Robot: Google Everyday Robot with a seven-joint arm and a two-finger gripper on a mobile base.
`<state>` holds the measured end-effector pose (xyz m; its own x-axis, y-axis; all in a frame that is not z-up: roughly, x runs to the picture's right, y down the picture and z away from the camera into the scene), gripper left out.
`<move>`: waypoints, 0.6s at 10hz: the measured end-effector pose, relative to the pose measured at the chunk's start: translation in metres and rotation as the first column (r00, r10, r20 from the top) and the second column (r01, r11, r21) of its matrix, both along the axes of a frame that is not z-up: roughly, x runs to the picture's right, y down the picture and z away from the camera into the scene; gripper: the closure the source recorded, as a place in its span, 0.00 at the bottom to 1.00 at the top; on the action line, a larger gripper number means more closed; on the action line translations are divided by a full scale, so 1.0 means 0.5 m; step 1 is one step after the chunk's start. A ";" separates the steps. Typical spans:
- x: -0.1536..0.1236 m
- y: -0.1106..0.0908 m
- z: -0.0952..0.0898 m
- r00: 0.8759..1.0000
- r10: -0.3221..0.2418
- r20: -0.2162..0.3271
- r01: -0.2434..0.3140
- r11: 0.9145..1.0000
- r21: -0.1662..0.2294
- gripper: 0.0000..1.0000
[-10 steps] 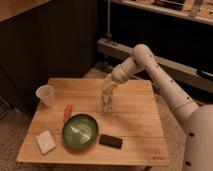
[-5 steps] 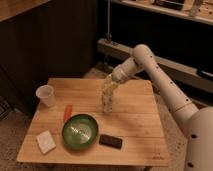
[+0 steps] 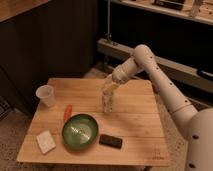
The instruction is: Stand the bottle upright
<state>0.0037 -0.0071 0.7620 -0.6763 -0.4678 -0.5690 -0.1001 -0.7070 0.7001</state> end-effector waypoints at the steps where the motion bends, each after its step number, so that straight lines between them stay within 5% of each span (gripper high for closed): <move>1: 0.000 0.001 0.000 1.000 0.000 0.000 0.000 1.000 0.000 0.56; 6: 0.003 0.004 0.000 1.000 -0.001 0.001 0.001 1.000 0.000 0.56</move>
